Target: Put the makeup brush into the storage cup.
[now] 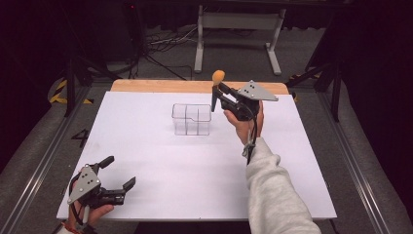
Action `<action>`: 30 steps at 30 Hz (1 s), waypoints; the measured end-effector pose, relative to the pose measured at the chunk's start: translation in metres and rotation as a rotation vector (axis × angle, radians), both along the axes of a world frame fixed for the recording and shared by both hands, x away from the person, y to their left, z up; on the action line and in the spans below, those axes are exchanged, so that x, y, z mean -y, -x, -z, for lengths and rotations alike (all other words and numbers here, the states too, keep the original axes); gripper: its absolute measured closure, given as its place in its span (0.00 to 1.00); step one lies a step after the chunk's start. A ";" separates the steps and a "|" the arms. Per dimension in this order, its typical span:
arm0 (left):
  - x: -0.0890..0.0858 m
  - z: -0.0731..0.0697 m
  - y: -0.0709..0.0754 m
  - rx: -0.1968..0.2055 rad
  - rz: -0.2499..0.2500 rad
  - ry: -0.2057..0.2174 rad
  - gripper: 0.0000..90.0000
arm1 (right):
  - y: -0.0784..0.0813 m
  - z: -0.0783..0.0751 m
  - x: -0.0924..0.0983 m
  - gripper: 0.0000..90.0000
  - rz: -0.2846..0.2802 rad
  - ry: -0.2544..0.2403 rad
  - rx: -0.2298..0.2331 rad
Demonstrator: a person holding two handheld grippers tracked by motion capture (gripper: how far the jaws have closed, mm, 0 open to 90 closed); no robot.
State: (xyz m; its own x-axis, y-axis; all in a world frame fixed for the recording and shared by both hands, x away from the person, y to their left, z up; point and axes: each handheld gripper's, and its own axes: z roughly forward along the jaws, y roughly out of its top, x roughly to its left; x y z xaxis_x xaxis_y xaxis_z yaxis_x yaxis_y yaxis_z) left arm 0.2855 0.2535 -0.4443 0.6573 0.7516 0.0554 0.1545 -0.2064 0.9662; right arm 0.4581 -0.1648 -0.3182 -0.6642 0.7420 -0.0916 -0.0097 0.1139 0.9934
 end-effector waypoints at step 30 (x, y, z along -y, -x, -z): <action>-0.001 0.000 0.001 0.008 0.015 0.013 0.04 | -0.020 0.020 -0.019 0.79 0.016 -0.006 -0.048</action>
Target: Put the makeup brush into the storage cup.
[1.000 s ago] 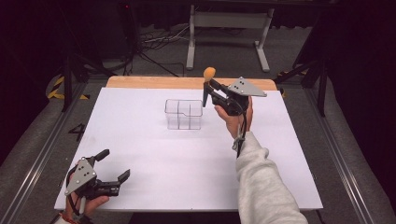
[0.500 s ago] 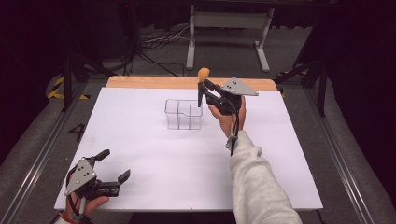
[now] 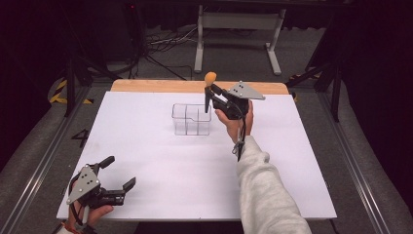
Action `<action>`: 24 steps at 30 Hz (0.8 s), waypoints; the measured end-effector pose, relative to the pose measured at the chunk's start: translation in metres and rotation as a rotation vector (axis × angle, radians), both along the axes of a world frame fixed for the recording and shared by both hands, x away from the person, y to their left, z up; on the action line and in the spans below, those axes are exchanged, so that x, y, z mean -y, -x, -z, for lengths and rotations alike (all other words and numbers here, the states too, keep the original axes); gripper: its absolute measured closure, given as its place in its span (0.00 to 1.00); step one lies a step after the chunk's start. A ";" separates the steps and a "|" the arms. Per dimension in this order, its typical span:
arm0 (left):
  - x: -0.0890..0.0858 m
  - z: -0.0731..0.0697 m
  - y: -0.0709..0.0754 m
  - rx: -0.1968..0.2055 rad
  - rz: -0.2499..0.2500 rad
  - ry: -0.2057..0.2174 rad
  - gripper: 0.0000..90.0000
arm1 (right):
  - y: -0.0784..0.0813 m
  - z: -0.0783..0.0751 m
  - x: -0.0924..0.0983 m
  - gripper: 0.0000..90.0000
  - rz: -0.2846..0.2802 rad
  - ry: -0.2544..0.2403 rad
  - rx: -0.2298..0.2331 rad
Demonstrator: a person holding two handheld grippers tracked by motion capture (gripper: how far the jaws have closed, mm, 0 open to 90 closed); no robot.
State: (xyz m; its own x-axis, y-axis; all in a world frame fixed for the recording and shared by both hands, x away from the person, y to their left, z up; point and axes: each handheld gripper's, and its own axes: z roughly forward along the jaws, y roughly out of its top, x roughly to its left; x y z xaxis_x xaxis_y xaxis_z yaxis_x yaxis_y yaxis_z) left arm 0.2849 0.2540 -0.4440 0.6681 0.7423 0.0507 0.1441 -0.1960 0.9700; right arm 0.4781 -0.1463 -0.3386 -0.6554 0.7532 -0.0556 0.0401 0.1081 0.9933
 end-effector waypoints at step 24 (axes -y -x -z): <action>0.000 -0.001 0.001 -0.001 0.005 0.006 0.04 | -0.004 0.015 -0.007 0.79 0.009 0.017 -0.037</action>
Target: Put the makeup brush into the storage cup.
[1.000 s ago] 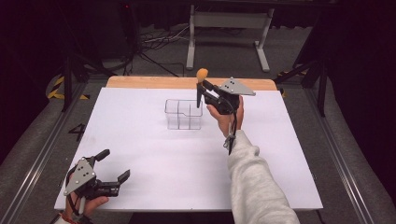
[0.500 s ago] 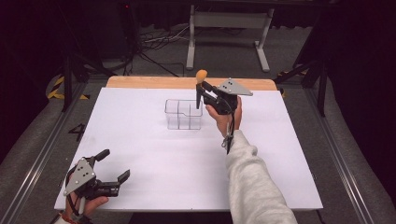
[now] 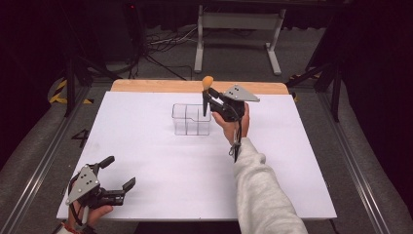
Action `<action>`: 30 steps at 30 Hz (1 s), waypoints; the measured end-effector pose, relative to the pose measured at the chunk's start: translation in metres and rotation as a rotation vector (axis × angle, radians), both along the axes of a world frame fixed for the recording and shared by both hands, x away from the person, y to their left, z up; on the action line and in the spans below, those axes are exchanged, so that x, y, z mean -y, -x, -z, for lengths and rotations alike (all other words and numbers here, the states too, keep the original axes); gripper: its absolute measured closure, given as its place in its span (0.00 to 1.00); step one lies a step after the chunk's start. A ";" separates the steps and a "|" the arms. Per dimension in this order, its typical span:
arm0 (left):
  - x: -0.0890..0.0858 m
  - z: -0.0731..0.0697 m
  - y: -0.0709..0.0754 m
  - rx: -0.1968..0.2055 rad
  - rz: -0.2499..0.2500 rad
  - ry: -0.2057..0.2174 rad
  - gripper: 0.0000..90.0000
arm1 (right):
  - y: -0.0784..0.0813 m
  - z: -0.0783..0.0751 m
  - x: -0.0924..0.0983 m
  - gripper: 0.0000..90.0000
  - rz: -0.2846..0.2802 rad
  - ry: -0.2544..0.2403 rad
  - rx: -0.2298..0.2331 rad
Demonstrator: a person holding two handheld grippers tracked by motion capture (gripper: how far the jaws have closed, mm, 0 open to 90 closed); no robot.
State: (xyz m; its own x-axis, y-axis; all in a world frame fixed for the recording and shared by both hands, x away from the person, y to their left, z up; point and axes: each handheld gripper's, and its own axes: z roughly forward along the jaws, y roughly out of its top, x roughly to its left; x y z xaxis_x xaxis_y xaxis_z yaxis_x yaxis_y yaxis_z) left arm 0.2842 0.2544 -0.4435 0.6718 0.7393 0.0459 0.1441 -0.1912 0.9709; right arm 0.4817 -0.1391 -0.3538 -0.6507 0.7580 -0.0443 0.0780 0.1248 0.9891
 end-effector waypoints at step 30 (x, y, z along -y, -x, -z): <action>0.001 0.000 0.000 -0.002 0.004 -0.005 0.04 | 0.004 0.031 0.000 0.79 0.011 0.019 -0.065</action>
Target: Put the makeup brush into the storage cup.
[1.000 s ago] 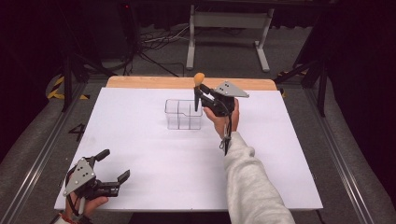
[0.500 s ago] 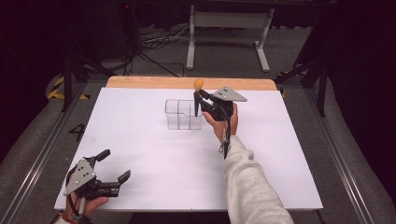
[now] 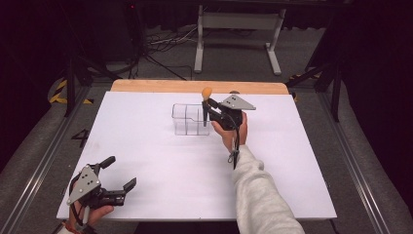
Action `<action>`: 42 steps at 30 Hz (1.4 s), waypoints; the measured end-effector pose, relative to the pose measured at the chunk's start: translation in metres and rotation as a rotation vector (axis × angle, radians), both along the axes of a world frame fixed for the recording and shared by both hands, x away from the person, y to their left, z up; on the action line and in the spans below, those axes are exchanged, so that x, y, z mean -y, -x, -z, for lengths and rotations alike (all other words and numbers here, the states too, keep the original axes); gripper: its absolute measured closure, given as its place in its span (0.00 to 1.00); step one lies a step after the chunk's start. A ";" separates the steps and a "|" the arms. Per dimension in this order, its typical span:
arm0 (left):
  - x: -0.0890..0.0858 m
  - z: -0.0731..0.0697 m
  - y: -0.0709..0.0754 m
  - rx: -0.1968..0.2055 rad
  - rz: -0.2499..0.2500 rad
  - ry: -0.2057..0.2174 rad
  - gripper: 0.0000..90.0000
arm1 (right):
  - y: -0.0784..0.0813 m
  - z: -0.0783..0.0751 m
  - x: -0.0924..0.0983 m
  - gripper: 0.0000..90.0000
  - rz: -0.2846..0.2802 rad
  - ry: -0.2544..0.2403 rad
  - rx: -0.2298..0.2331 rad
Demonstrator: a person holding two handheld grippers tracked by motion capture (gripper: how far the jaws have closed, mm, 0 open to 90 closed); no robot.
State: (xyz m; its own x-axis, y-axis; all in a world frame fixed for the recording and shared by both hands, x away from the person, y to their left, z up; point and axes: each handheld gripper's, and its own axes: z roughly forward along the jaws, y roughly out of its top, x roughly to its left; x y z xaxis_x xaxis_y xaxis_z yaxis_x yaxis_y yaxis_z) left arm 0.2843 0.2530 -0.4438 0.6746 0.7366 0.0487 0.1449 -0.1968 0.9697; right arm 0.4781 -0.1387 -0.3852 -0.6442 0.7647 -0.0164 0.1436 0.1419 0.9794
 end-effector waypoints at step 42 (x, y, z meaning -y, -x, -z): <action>0.000 -0.001 0.002 0.019 -0.012 0.012 0.04 | 0.002 -0.002 0.001 0.79 0.018 -0.006 -0.002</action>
